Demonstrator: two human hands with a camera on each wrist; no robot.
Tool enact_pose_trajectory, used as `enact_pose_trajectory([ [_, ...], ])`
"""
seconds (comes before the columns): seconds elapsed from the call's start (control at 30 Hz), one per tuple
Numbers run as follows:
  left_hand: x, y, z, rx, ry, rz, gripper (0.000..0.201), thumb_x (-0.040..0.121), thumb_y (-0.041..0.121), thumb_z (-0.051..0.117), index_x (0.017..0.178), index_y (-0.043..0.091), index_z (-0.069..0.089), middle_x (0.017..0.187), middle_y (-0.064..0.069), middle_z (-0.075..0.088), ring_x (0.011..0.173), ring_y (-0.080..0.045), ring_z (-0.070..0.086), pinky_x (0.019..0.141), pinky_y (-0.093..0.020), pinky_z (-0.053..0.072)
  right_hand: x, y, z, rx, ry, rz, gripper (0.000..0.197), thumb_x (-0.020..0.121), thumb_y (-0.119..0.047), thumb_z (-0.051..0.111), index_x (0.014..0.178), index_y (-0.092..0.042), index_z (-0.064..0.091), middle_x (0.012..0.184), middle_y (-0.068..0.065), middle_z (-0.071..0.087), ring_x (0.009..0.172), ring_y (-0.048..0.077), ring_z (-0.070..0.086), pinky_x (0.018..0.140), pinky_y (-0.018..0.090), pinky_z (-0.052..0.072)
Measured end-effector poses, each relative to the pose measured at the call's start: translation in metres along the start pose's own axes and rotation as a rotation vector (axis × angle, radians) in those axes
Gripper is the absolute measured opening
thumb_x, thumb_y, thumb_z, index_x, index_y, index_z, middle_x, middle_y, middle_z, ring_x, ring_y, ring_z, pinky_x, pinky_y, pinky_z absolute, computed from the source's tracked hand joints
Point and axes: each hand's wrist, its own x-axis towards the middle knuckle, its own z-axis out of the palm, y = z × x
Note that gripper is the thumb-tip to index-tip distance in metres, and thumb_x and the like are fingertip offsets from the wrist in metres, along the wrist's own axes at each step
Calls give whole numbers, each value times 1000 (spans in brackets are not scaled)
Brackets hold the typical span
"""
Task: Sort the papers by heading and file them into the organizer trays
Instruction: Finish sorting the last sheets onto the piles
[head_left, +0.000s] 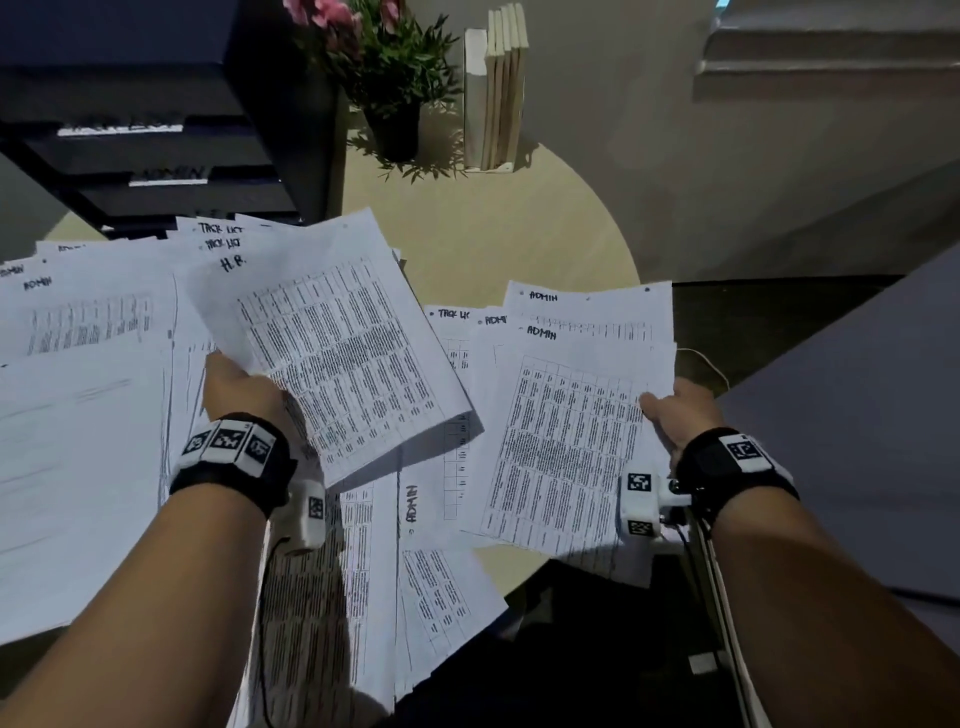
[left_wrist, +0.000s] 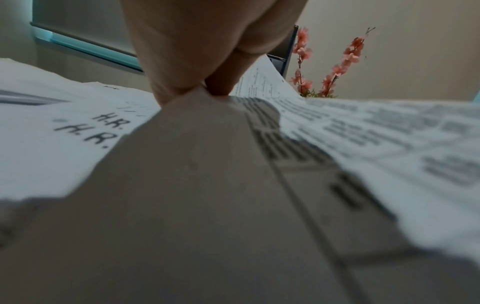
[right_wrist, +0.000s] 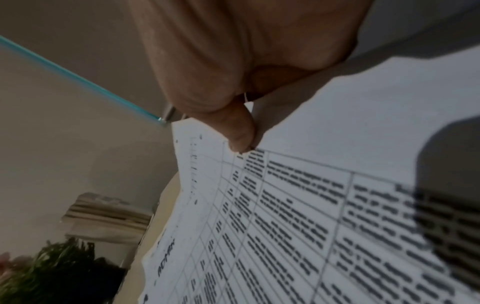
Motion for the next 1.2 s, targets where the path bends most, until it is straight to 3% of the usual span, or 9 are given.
enact_pose_trajectory([
  [0.1, 11, -14, 3, -38, -139, -111, 15, 89, -11, 45, 95, 2, 42, 84, -13, 42, 87, -29, 45, 66, -32, 33, -4, -11, 4, 24, 19, -37, 14, 94, -1, 55, 108, -2, 58, 98, 7, 65, 80, 23, 57, 72, 27, 43],
  [0.2, 11, -21, 11, -116, -248, -272, 13, 92, 0, 54, 89, 10, 45, 92, -16, 49, 95, -37, 59, 79, -34, 51, 0, -12, 4, 132, 12, -13, 29, 95, 1, 55, 124, 0, 59, 113, 8, 65, 91, 21, 58, 80, 29, 45],
  [0.27, 5, -21, 17, -136, -307, -326, 16, 92, 2, 54, 80, 11, 48, 80, -12, 53, 76, -30, 58, 58, -17, 52, -1, -14, 3, 227, 1, -6, 39, 98, 1, 53, 136, 0, 50, 124, 4, 56, 104, 19, 53, 88, 27, 38],
  [0.33, -4, -20, 25, -143, -330, -299, 11, 91, -2, 52, 82, 3, 54, 78, -15, 56, 65, -23, 53, 45, -20, 45, -3, -13, 3, 295, -28, 17, 45, 100, -2, 50, 144, 2, 39, 123, 5, 46, 110, 19, 48, 91, 28, 35],
  [0.47, -15, -18, 53, -291, -498, -379, 8, 85, 20, 52, 80, 14, 50, 92, -13, 55, 85, -26, 56, 80, -43, 55, 4, -2, 15, 218, -83, 65, 30, 98, -6, 56, 128, -4, 58, 128, 14, 62, 104, 30, 61, 100, 47, 46],
  [0.63, -57, 18, 73, -267, -587, -303, 31, 100, 2, 42, 77, 22, 45, 79, 2, 50, 69, -13, 50, 65, -26, 45, 1, 3, 22, 89, -49, 6, 37, 96, -3, 54, 133, 0, 54, 131, 7, 59, 107, 20, 54, 97, 30, 39],
  [0.77, -75, 38, 89, -252, -644, -207, 30, 99, 2, 43, 80, 24, 47, 83, 0, 53, 84, -23, 56, 86, -43, 50, 3, -5, 35, 27, -14, -61, 28, 92, -6, 55, 119, -5, 61, 117, 10, 66, 101, 28, 62, 89, 33, 50],
  [0.9, -87, 41, 99, -238, -447, 48, 27, 92, 6, 47, 70, 20, 38, 69, 0, 34, 63, -9, 40, 65, -29, 38, 10, -17, 41, -72, 1, -141, 30, 91, -14, 52, 120, -8, 60, 119, 13, 66, 108, 34, 62, 98, 45, 50],
  [1.2, -44, 19, 32, -27, -264, 25, 16, 98, 13, 48, 103, 6, 61, 98, -12, 66, 90, -29, 62, 81, -35, 49, 12, -23, 49, -211, 70, -187, 35, 92, -3, 51, 127, -6, 57, 125, 16, 63, 112, 36, 61, 97, 44, 51],
])
